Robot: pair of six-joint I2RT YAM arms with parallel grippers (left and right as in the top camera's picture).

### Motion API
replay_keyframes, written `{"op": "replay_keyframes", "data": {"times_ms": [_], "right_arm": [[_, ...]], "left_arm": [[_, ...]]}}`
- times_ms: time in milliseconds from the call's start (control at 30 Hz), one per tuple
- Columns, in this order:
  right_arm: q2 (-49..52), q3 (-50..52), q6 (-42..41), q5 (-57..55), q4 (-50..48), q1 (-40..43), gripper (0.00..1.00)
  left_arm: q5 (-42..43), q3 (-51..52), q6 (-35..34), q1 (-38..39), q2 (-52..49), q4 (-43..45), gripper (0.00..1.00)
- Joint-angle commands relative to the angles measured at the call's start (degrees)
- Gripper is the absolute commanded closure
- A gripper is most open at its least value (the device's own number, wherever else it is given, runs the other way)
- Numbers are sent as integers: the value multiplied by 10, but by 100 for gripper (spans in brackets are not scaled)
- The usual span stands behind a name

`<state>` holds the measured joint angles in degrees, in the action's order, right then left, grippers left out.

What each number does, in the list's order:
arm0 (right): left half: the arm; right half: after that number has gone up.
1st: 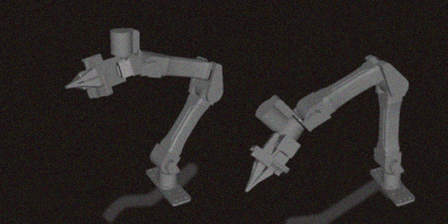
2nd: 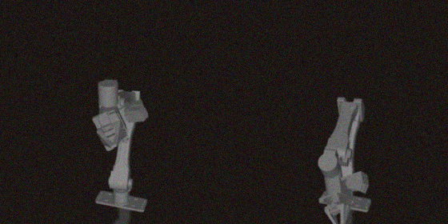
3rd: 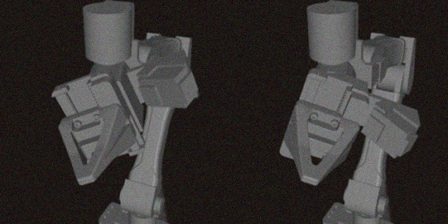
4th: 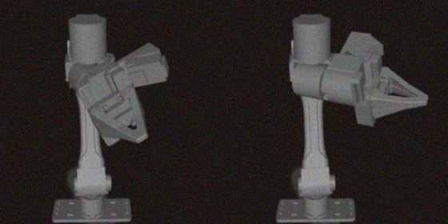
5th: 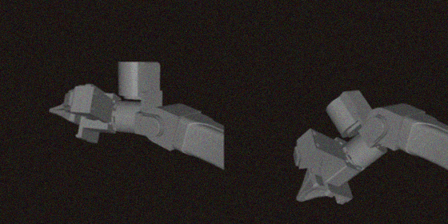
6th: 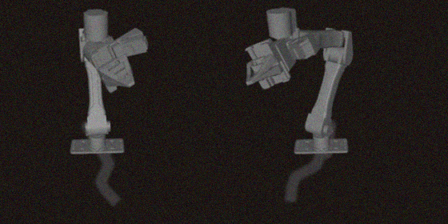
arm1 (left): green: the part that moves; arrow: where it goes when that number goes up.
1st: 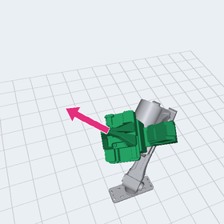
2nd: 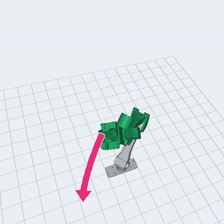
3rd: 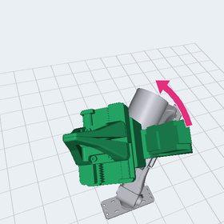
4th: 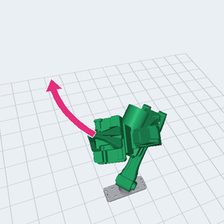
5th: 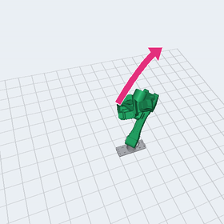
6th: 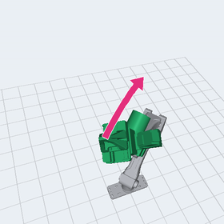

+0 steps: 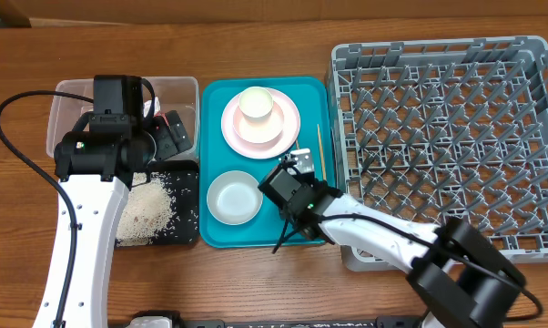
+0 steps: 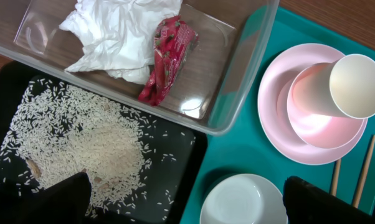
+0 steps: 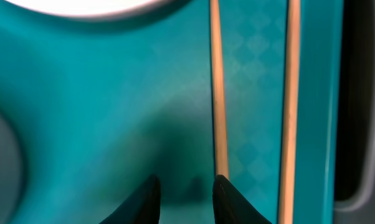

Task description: Sort waste into correct bins and load items into the dishwasher

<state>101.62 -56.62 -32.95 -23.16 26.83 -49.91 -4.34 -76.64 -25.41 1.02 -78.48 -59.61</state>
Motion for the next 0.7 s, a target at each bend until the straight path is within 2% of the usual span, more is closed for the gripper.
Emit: {"op": "replay_keyframes", "data": {"times_ms": [0,233,433,667], "right_arm": [[18,-2,2,-28,-6,2,70],[21,-2,2,-30,-10,2,68],[21,-2,2,-34,-7,2,54],[21,0,2,-33,-9,2,53]], "left_arm": [[-1,-8,1,-2,1,1,0],[-1,-8,1,-2,1,1,0],[-1,-8,1,-2,1,1,0],[-1,-8,1,-2,1,1,0]]}}
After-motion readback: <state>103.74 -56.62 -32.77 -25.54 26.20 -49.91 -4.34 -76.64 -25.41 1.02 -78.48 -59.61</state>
